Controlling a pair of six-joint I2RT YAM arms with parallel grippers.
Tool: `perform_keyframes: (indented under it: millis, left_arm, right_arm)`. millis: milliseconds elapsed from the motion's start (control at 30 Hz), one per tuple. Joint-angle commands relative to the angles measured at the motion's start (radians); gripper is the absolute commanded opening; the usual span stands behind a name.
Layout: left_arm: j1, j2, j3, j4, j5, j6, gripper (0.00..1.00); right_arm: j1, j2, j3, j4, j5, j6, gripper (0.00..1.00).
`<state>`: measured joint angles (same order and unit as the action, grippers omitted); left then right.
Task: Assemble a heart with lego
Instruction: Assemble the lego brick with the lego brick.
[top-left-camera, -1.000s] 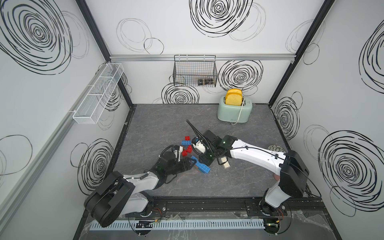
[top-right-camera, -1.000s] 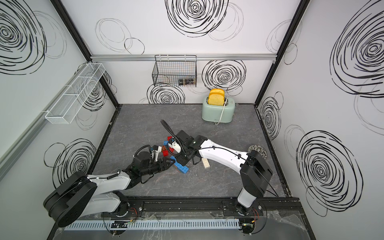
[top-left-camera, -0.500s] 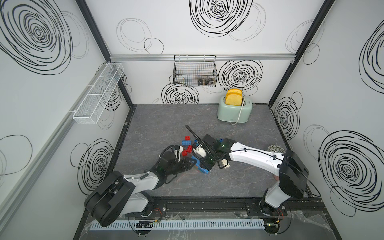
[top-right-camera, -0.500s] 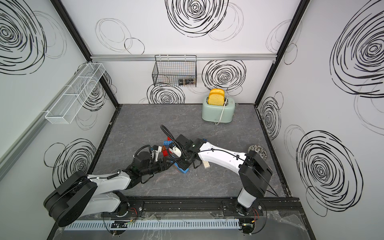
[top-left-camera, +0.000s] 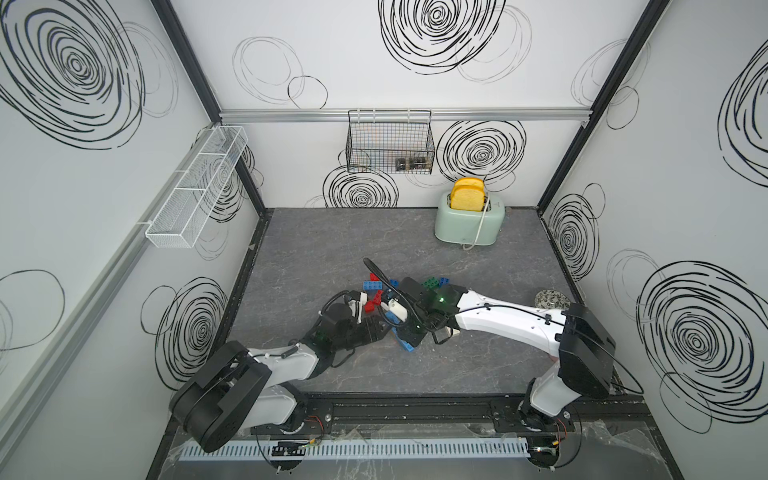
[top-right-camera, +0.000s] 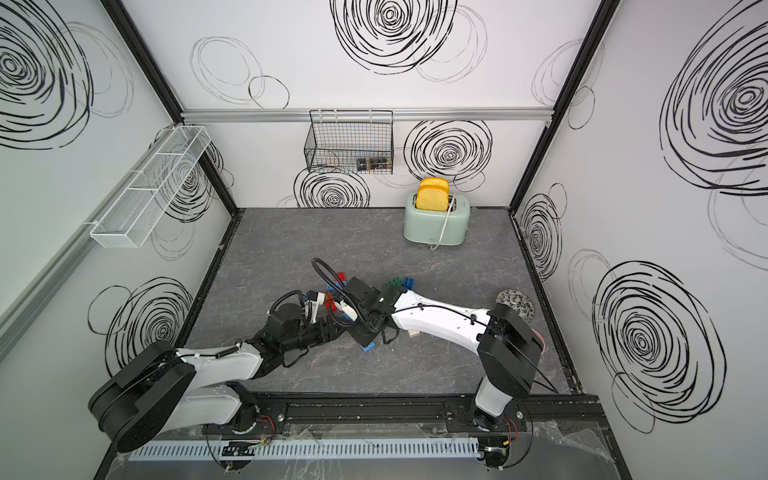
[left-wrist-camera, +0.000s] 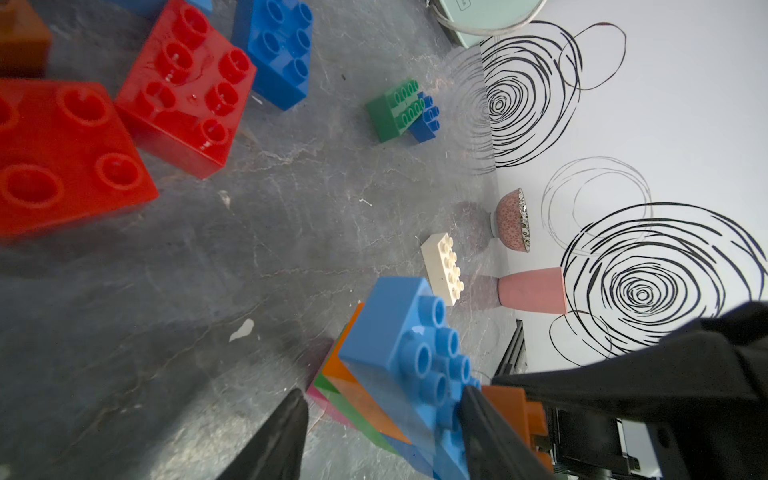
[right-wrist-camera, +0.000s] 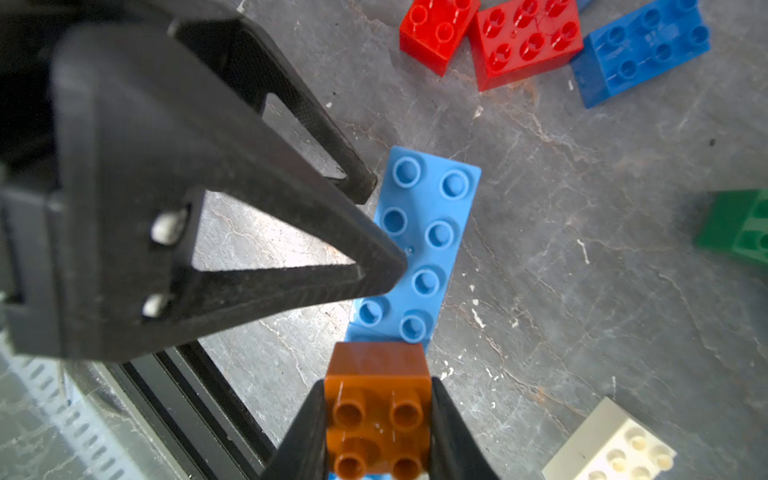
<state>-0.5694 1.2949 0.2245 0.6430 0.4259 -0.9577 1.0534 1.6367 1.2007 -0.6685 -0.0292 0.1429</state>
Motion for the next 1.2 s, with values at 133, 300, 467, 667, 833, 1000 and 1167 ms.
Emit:
perform_keyframes:
  millis: [133, 300, 467, 667, 833, 1000, 1167]
  left_arm:
    - [-0.006, 0.014, -0.01, -0.017, -0.015, 0.0, 0.61]
    - [-0.006, 0.016, -0.008, -0.019, -0.015, 0.001, 0.61]
    - [-0.007, 0.022, -0.009, -0.016, -0.016, -0.004, 0.59]
    - [-0.007, 0.023, -0.01, -0.017, -0.018, -0.005, 0.59]
    - [-0.009, 0.028, -0.009, -0.014, -0.019, -0.006, 0.58]
    - [-0.012, 0.033, -0.004, -0.024, -0.025, -0.003, 0.58]
    - [-0.017, 0.027, -0.004, -0.034, -0.033, -0.002, 0.58]
  right_arm:
    - [0.008, 0.049, -0.001, -0.074, 0.057, 0.041, 0.31]
    - [0.01, 0.05, 0.007, -0.068, 0.012, 0.077, 0.31]
    - [0.024, 0.041, -0.001, -0.038, 0.002, 0.098, 0.3]
    - [0.05, 0.057, -0.009, -0.055, 0.101, 0.103, 0.3]
    - [0.074, 0.083, -0.013, -0.083, 0.176, 0.101, 0.3]
    - [0.058, 0.049, -0.043, -0.029, 0.05, 0.101, 0.3]
    - [0.032, 0.018, -0.059, 0.008, -0.007, 0.108, 0.3]
